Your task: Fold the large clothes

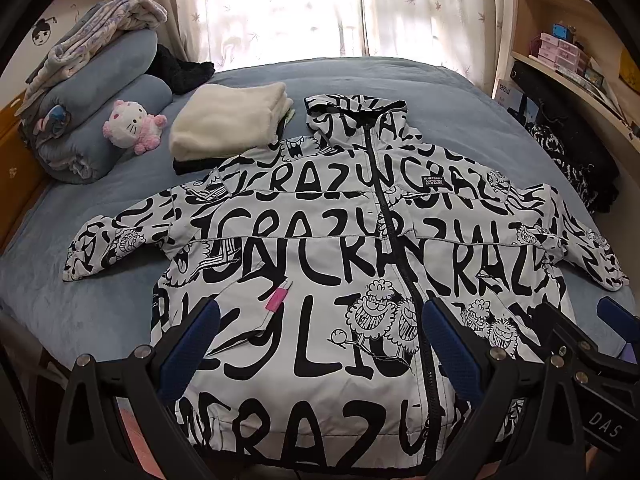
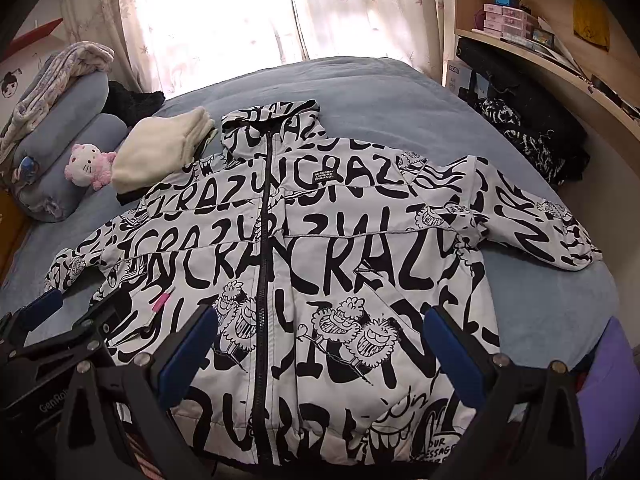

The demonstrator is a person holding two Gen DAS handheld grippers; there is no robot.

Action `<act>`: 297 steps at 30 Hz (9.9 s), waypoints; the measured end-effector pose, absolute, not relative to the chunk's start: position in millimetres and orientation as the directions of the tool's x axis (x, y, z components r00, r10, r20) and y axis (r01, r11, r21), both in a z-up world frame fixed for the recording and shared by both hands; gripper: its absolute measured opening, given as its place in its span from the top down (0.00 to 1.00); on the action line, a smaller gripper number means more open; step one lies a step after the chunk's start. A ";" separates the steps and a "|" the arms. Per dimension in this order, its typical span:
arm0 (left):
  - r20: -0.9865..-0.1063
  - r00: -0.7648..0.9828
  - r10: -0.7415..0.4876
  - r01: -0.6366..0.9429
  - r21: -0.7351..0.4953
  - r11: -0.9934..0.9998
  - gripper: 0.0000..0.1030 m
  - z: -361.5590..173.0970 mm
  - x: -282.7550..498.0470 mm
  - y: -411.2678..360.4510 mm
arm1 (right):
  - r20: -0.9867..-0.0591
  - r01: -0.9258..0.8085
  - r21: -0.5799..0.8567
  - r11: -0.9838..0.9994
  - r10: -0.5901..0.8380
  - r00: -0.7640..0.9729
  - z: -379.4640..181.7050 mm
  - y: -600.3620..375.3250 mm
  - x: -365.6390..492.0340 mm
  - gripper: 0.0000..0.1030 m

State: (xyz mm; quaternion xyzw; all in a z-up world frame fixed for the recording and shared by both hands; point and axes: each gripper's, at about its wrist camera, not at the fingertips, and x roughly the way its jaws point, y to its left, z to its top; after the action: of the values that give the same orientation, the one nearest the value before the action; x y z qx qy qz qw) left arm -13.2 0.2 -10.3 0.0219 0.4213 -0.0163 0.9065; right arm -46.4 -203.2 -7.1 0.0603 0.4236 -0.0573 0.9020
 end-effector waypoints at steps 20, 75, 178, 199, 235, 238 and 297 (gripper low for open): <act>-0.770 0.638 -0.008 0.041 0.023 0.999 0.04 -12.8 -21.8 -8.1 | -0.772 0.155 0.070 0.985 -0.045 0.634 -8.4 -209.2 -46.3 0.00; -0.772 0.634 -0.047 0.068 -0.005 0.998 0.05 19.0 -17.4 -40.6 | -0.733 0.160 0.123 0.979 -0.019 0.680 13.5 -228.8 -53.8 0.00; -0.815 0.403 -0.416 0.267 -0.330 0.905 0.43 -112.9 164.3 -56.7 | -0.725 -0.001 0.466 0.885 0.383 0.572 -100.1 -273.8 72.3 0.48; -0.818 0.332 -0.469 0.360 -0.350 0.865 0.94 -159.3 158.2 -137.0 | -0.725 0.065 0.422 0.904 0.294 0.623 -101.9 -313.6 21.2 0.48; -0.746 0.579 -0.330 0.377 -0.113 0.919 0.95 -7.1 241.9 -108.5 | -0.837 0.235 -0.053 0.970 -0.172 0.520 -132.1 -413.2 54.6 0.74; -0.830 0.501 -0.245 0.331 -0.077 0.940 0.94 -72.4 252.7 -78.5 | -0.863 0.182 -0.065 0.981 -0.147 0.483 -143.8 -403.1 54.1 0.70; -0.820 0.520 -0.240 0.232 -0.134 0.963 0.81 -102.8 226.4 -63.0 | -0.814 0.172 0.251 0.953 0.112 0.569 -81.6 -380.0 131.3 0.55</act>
State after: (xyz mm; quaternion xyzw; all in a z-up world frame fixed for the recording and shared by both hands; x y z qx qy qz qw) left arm 226.4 -63.0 -102.8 -0.0040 0.4709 -0.1353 0.8718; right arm 131.3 -380.0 -81.6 0.1528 0.4637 -0.0171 0.8726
